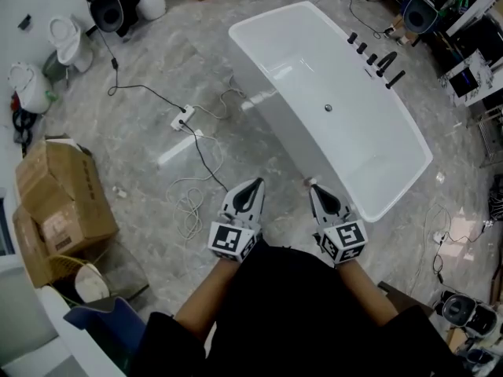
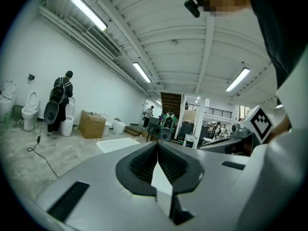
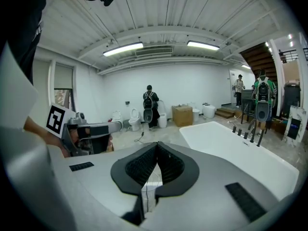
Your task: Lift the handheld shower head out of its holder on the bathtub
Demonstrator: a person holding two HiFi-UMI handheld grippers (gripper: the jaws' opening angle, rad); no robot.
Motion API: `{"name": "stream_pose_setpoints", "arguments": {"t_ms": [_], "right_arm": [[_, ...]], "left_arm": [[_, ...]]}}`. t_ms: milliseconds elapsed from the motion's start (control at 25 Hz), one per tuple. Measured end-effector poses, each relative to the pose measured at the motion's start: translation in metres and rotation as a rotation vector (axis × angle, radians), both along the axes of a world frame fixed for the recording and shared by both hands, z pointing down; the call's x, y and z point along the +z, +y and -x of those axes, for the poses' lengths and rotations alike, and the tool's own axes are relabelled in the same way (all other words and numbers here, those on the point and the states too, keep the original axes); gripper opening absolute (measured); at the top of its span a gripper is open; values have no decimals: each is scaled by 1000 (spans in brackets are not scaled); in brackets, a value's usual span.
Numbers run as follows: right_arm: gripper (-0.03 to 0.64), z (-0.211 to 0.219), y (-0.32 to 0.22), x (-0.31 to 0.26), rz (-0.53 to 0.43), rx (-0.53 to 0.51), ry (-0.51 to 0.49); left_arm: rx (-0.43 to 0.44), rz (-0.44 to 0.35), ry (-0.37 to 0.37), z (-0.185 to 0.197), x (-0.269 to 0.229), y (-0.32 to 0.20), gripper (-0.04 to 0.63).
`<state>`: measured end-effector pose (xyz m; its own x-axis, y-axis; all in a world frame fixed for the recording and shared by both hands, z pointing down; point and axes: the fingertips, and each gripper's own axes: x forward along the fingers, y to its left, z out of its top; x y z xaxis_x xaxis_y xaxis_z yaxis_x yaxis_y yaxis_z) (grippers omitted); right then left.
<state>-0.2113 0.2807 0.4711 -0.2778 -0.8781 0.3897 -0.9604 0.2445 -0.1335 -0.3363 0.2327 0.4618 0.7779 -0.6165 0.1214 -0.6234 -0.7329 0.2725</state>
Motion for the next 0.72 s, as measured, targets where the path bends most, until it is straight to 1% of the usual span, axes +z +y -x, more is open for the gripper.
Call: {"name": "stream_pose_setpoints", "arguments": {"t_ms": [240,480,640,720], "right_arm": [[-2,19,-42,7,30,-12,6],[-2,48,-79,11,34,-37,23],[-2,62,-101,10,29,-24,36],[-1,66,-109,11,24,-5,38]], "left_arm": [[-20,11,13,24,3,-37,3],[-32,16,29,57,8,-70,3],[-19,9,29,77,10,-95,3],[-6,-10,31,85,8,-106,3]]}}
